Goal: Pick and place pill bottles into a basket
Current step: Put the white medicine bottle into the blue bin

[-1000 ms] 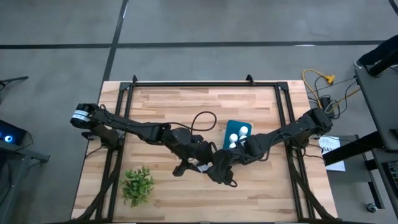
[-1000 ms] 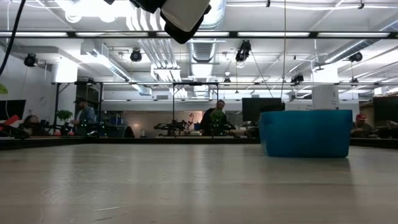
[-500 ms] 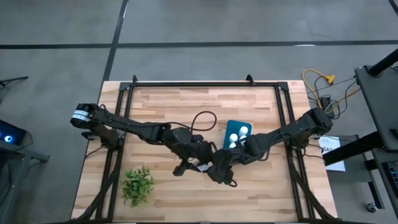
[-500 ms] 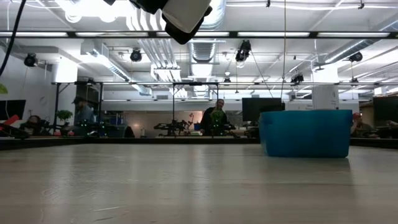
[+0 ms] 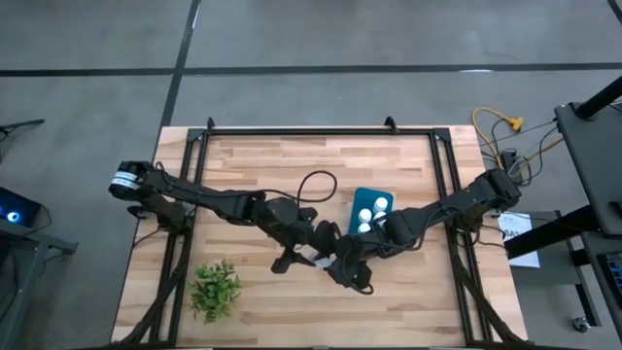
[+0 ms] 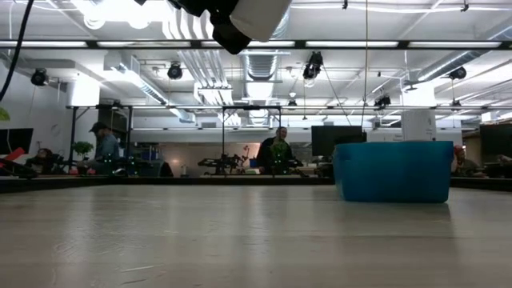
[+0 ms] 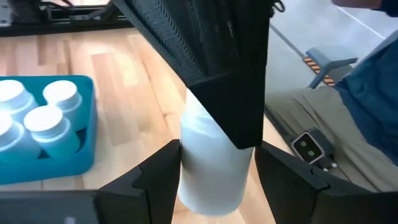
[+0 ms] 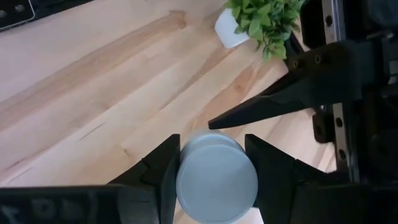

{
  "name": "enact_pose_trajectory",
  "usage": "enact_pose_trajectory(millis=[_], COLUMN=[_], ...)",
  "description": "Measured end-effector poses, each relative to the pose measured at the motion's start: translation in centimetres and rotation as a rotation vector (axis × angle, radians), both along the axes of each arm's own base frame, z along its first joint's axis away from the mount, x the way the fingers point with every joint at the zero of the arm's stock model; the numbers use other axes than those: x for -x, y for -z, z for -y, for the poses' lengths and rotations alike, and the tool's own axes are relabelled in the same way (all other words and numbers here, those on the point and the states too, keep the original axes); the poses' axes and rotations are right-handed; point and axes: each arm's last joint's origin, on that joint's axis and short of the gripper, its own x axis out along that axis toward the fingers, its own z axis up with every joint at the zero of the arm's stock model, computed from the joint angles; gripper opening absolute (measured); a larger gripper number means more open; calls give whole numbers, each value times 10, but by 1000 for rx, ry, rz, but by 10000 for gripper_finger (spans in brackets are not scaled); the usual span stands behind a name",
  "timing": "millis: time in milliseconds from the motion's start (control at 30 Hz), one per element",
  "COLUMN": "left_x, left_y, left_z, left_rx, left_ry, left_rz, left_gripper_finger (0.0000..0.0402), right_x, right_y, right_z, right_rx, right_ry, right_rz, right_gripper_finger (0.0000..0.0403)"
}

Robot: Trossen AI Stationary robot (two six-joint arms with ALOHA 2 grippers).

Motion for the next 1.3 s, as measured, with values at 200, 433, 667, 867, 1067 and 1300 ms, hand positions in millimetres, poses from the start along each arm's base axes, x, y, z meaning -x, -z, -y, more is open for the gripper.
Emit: enact_pose_trajectory(millis=[200,433,667,867,1067,1300], left_x=[6,28,51,66,71,66], left_y=[-9,-23,-30,-33,-34,-30], left_z=[-3,-8,-15,-19,-20,-20], left_rx=[-10,-38,-42,-15,-9,-13], left_ry=[-28,-101,-187,-228,-237,-241], left_rz=[26,97,221,354,381,375], left_gripper_finger=[189,189,189,189,189,190], right_x=[7,16,22,30,50,82], right_y=[-2,-1,-2,2,9,18], right_z=[4,10,29,59,101,146], right_rx=[7,40,29,26,5,-89], right_ry=[58,156,260,362,491,653], right_rz=[-47,-109,-179,-230,-246,-227], right_gripper_finger=[147,147,147,147,147,147])
